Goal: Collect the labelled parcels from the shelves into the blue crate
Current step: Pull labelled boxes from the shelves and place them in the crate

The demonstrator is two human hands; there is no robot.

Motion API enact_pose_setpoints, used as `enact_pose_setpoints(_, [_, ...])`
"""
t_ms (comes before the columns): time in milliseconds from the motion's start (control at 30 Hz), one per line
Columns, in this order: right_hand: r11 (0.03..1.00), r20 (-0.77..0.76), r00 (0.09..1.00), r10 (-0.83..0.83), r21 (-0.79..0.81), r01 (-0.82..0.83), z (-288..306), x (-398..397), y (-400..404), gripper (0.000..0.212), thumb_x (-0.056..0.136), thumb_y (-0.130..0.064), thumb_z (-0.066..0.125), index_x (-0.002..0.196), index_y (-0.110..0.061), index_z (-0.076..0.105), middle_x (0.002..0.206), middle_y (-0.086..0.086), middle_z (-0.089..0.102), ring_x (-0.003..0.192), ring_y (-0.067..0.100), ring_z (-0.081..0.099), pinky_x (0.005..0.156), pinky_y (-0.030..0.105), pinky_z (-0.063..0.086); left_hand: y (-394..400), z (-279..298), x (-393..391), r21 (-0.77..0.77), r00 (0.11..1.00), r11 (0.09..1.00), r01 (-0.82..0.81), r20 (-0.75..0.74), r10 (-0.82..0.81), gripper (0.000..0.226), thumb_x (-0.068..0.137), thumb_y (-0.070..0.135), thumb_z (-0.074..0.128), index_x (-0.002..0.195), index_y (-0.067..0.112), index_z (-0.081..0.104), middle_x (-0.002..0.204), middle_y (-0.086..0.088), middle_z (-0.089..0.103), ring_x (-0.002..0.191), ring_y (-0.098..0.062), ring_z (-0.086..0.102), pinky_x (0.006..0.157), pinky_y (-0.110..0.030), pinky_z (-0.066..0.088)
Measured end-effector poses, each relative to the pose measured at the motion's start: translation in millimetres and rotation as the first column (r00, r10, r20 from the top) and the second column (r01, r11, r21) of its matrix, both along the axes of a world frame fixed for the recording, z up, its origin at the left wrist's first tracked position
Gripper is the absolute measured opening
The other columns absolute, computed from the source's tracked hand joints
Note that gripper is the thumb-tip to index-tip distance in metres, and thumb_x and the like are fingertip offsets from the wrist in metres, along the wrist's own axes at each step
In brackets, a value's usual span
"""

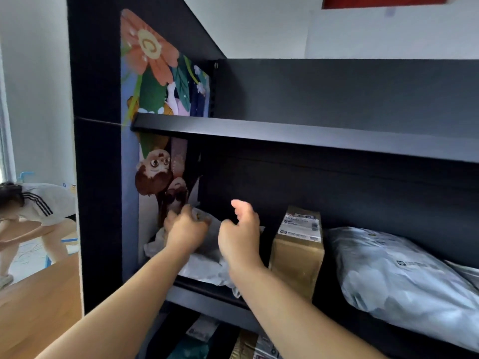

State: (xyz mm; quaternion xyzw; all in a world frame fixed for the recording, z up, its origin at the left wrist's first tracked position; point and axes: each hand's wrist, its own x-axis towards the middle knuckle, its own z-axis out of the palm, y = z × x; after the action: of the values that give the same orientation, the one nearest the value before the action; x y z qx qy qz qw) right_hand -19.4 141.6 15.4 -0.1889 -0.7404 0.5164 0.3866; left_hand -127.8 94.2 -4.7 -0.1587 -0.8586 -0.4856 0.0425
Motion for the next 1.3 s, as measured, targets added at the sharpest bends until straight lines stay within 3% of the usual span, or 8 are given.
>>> enact_pose_setpoints(133, [0.98, -0.207, 0.978, -0.016, 0.192, 0.057, 48.7, 29.8, 16.1, 0.042, 0.09, -0.005, 0.049, 0.128, -0.022, 0.052, 0.124, -0.007, 0.046, 0.109, 0.0, 0.042, 0.099, 0.019, 0.034, 29.5, 15.6, 31.7, 0.393, 0.934, 0.884, 0.252, 0.142, -0.329, 0.051, 0.08, 0.044, 0.062, 0.121, 0.013, 0.058, 0.118, -0.013, 0.065, 0.108, -0.029, 0.061, 0.098, -0.045, 0.048])
enact_pose_setpoints(267, [0.965, -0.255, 0.948, -0.192, 0.127, 0.23, 61.8, 54.5, 73.6, 0.04, 0.089, -0.009, 0.053, 0.127, -0.022, 0.053, 0.128, -0.005, 0.049, 0.11, 0.004, 0.044, 0.091, 0.022, 0.034, 53.5, 23.8, 61.7, 0.453, 0.834, 0.796, 0.4, 0.18, -0.522, 0.039, 0.09, 0.043, 0.057, 0.115, 0.013, 0.061, 0.108, 0.001, 0.063, 0.102, -0.016, 0.056, 0.091, -0.029, 0.043])
enact_pose_setpoints(367, [0.956, -0.083, 0.952, -0.293, -0.03, 0.292, 47.1, 65.4, 113.5, 0.045, 0.091, -0.018, 0.055, 0.135, -0.02, 0.047, 0.142, 0.003, 0.044, 0.122, 0.017, 0.047, 0.092, 0.026, 0.035, 68.2, 24.3, 74.8, 0.452, 0.775, 0.779, 0.433, 0.254, -0.578, 0.047, 0.088, 0.049, 0.057, 0.118, 0.013, 0.062, 0.115, 0.005, 0.063, 0.105, -0.014, 0.057, 0.091, -0.027, 0.045])
enact_pose_setpoints(467, [0.943, 0.162, 0.956, -0.244, -0.193, 0.273, 31.0, 75.4, 128.9, 0.051, 0.096, -0.03, 0.051, 0.142, -0.012, 0.038, 0.147, 0.008, 0.04, 0.131, 0.026, 0.043, 0.098, 0.032, 0.035, 76.1, 25.4, 87.9, 0.472, 0.716, 0.769, 0.431, 0.34, -0.61, 0.031, 0.09, 0.045, 0.057, 0.103, 0.018, 0.064, 0.089, 0.006, 0.065, 0.08, -0.011, 0.058, 0.064, -0.024, 0.044])
enact_pose_setpoints(633, [0.874, 0.33, 0.944, 0.002, -0.46, 0.159, 9.8, 87.7, 124.9, 0.047, 0.091, -0.041, 0.059, 0.127, -0.011, 0.056, 0.126, 0.011, 0.06, 0.107, 0.027, 0.057, 0.079, 0.033, 0.042, 81.4, 22.3, 95.1, 0.403, 0.687, 0.817, 0.413, 0.451, -0.57, 0.023, 0.089, 0.038, 0.06, 0.094, 0.015, 0.06, 0.082, -0.005, 0.061, 0.072, -0.019, 0.057, 0.062, -0.029, 0.049])
enact_pose_setpoints(833, [0.876, 0.265, 0.963, 0.038, -0.473, 0.096, 1.2, 97.3, 120.8, 0.025, 0.093, -0.037, 0.057, 0.109, -0.019, 0.063, 0.096, 0.004, 0.069, 0.085, 0.021, 0.063, 0.088, 0.041, 0.048, 75.9, 18.9, 104.0, 0.435, 0.695, 0.797, 0.418, 0.412, -0.589, 0.021, 0.093, 0.035, 0.054, 0.09, 0.016, 0.061, 0.077, -0.003, 0.062, 0.068, -0.017, 0.058, 0.06, -0.027, 0.048])
enact_pose_setpoints(1033, [0.883, 0.047, 0.999, 0.028, -0.47, -0.002, -6.8, 103.4, 107.4, 0.02, 0.094, -0.025, 0.057, 0.113, -0.023, 0.063, 0.099, -0.001, 0.073, 0.09, 0.016, 0.068, 0.075, 0.032, 0.054, 62.5, 9.1, 110.5, 0.559, 0.67, 0.702, 0.441, 0.315, -0.672, 0.027, 0.094, 0.03, 0.055, 0.115, 0.017, 0.065, 0.101, -0.003, 0.073, 0.087, -0.016, 0.068, 0.066, -0.026, 0.051])
enact_pose_setpoints(1300, [0.897, -0.118, 0.989, 0.087, -0.422, -0.129, -9.9, 113.6, 85.3, 0.027, 0.096, -0.019, 0.054, 0.121, -0.024, 0.061, 0.103, -0.003, 0.073, 0.089, 0.011, 0.069, 0.069, 0.025, 0.053, 42.5, 3.1, 122.7, 0.664, 0.702, 0.632, 0.399, 0.223, -0.677, 0.024, 0.094, 0.022, 0.056, 0.116, 0.021, 0.066, 0.103, -0.001, 0.074, 0.095, -0.017, 0.07, 0.078, -0.029, 0.055])
